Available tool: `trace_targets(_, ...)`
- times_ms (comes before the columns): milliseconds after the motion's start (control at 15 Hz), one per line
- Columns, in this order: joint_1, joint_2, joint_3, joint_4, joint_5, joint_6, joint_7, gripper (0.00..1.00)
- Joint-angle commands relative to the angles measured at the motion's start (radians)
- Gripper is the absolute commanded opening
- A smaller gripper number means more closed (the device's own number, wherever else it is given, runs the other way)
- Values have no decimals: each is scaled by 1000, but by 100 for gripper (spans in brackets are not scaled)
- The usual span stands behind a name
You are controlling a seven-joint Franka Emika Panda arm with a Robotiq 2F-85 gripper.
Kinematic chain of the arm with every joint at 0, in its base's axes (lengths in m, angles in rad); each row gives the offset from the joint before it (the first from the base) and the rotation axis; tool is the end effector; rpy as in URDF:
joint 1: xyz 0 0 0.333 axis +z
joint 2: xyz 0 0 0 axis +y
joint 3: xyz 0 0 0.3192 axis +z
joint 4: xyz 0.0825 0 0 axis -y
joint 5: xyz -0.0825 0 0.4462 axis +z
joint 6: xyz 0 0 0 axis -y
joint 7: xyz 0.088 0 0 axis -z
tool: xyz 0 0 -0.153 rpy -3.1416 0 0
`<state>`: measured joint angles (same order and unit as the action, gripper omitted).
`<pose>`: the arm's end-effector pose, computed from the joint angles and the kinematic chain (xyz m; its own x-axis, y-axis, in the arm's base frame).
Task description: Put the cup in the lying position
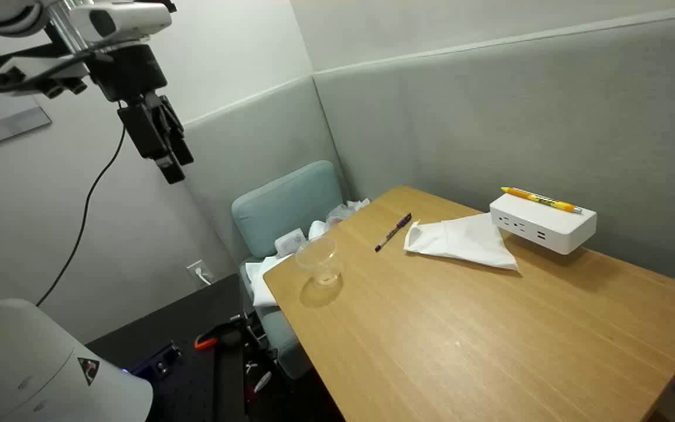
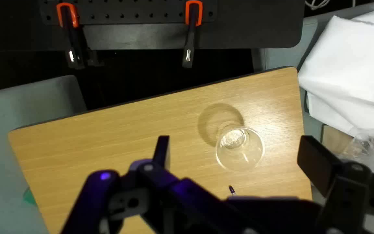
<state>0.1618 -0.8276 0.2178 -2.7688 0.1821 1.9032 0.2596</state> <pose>0.3252 0.1317 0.3627 0.9988 -0.0166 -0.0457 -0.0165 -0.9999 0.0024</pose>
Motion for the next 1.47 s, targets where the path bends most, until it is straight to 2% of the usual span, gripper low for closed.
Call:
trace_targets(0,-2,0,1,2,1,-2,-2,100)
trace_targets(333,-2,0,1,2,1,-2,-2,100)
trace_targets(600,16,83,30,4,13,122,-14,100)
trace_targets(1067,59,388,124,18,-15,435,18,100)
trace_targets(1400,28,617,143,18,-111,642,67,100)
